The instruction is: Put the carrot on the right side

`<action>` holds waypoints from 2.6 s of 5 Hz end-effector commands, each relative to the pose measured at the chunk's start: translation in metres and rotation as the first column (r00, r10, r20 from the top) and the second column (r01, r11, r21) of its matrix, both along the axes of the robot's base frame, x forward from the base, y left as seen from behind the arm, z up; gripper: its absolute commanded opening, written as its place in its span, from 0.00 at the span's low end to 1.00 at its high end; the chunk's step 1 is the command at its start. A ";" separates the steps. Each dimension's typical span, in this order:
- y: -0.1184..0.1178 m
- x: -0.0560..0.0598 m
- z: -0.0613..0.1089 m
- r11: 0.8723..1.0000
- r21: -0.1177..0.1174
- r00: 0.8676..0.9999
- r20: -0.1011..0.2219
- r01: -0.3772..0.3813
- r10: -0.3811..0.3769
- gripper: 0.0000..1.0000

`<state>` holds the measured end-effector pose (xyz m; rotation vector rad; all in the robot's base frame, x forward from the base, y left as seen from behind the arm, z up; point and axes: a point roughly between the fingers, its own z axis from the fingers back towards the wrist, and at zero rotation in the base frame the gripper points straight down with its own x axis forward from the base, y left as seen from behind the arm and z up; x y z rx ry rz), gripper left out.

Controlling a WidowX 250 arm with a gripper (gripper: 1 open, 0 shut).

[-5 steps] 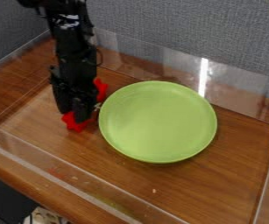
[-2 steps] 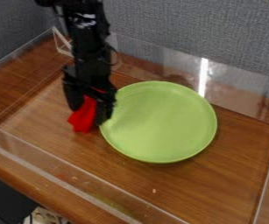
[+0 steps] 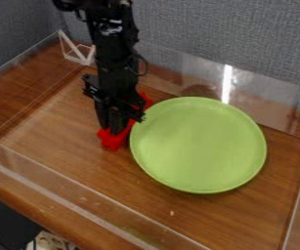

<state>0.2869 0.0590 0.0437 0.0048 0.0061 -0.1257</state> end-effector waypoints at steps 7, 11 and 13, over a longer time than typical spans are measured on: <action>-0.087 -0.003 0.071 0.977 -0.006 0.972 0.103 0.214 -0.212 0.00; -0.102 0.005 0.030 0.929 -0.068 0.929 0.093 0.364 -0.357 0.00; -0.085 -0.019 0.036 0.916 -0.047 0.914 0.103 0.399 -0.393 0.00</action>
